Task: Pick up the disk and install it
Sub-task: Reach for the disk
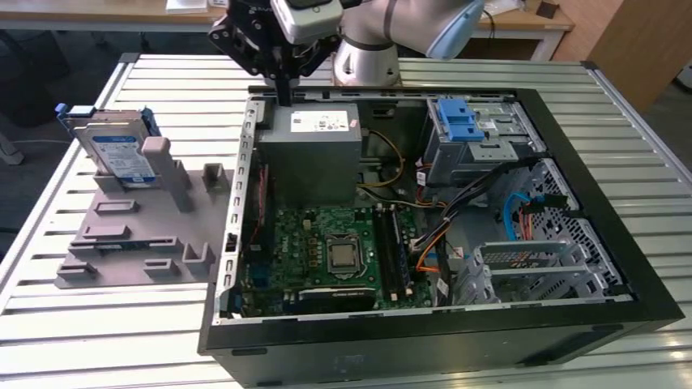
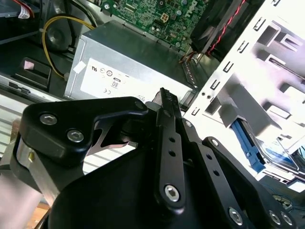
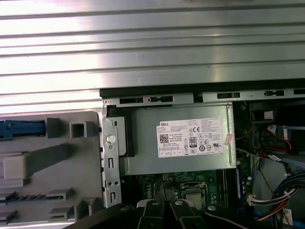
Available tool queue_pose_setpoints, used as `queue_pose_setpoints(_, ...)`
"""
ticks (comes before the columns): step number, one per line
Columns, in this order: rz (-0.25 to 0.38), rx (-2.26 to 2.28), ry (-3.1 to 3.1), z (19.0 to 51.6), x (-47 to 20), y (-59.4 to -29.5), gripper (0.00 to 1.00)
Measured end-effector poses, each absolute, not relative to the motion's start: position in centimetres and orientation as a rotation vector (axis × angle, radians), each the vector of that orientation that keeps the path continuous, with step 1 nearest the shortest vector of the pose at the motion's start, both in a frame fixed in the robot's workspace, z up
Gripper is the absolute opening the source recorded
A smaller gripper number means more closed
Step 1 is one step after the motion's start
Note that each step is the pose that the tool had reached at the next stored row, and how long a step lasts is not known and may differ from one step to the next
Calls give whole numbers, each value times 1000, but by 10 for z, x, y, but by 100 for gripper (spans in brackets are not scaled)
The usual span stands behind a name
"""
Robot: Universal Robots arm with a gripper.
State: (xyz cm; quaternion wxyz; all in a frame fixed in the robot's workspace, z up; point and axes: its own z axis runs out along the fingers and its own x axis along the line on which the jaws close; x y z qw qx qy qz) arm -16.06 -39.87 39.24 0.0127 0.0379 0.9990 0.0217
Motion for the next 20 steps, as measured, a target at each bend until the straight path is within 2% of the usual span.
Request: queue_pose_setpoints(20,68,118,3113,392,-178,-399,11)
